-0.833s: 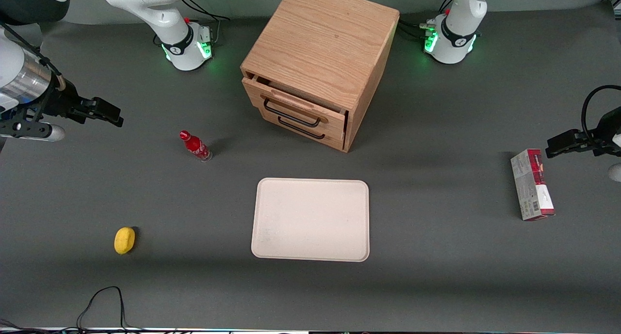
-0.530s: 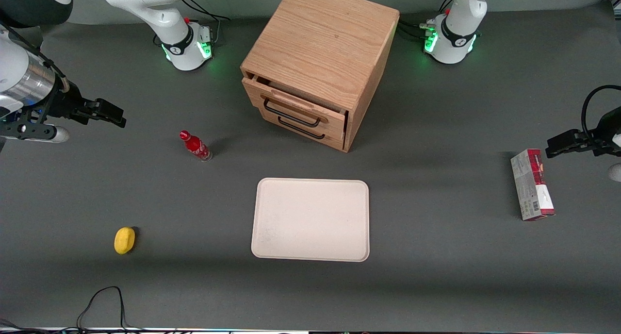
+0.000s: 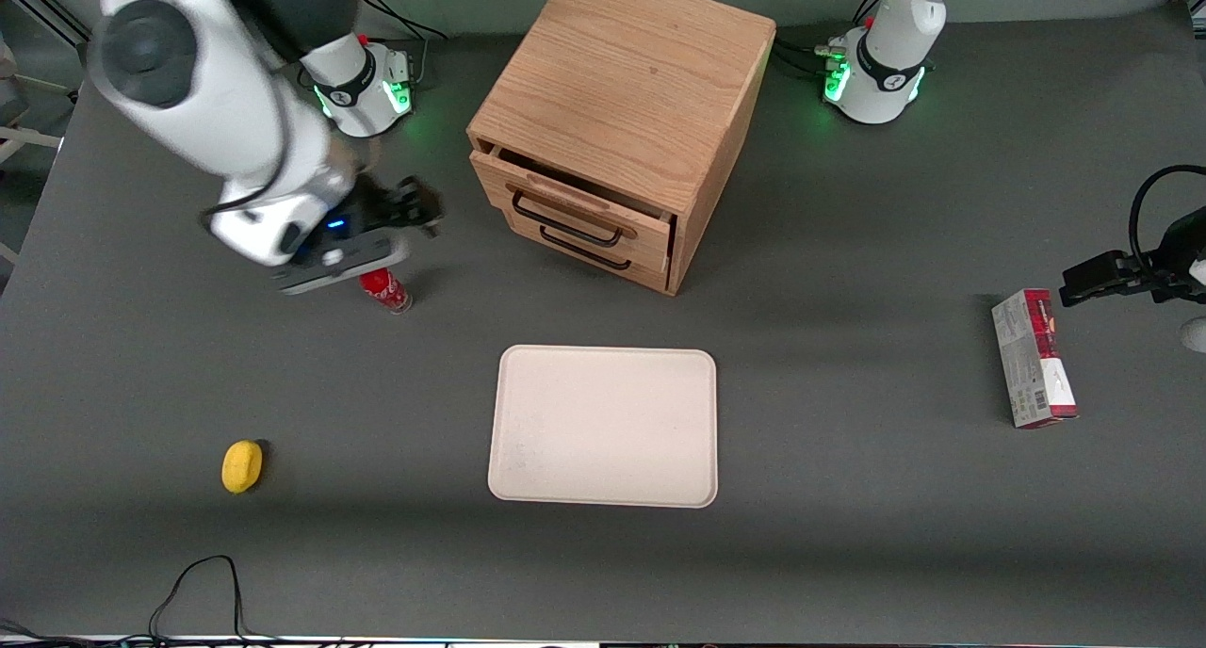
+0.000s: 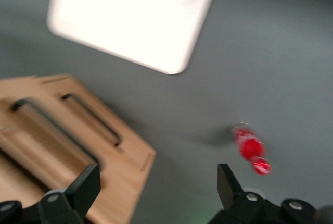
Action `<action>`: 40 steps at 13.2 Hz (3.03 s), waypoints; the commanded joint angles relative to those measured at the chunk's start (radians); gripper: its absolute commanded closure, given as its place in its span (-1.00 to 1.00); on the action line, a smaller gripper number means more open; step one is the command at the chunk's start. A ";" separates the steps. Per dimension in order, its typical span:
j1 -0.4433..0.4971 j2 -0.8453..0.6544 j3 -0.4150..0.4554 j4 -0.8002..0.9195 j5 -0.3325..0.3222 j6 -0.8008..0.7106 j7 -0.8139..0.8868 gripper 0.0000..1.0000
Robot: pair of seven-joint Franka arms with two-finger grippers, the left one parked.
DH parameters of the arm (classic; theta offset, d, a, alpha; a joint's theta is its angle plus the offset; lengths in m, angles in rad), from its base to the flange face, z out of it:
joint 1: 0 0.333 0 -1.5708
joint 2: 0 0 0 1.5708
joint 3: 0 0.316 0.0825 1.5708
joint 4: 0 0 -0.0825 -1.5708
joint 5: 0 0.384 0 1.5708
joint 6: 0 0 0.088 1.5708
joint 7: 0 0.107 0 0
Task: Open upper drawer
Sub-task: 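Move the right gripper toward the upper drawer's black handle, then hook the right gripper onto the upper drawer's black handle, then pull the handle outward with the right gripper, sliding the drawer open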
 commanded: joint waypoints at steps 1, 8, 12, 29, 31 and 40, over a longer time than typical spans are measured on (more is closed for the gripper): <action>-0.008 0.056 0.152 0.053 0.005 -0.021 -0.124 -1.00; -0.006 0.269 0.285 0.040 -0.007 0.065 -0.418 -1.00; -0.008 0.330 0.283 0.039 -0.083 0.106 -0.474 -1.00; 0.003 0.461 0.110 0.154 -0.248 0.221 -0.721 -1.00; 0.000 0.481 0.067 0.206 -0.246 0.221 -0.765 -1.00; 0.003 0.502 0.027 0.356 -0.252 0.214 -0.747 -1.00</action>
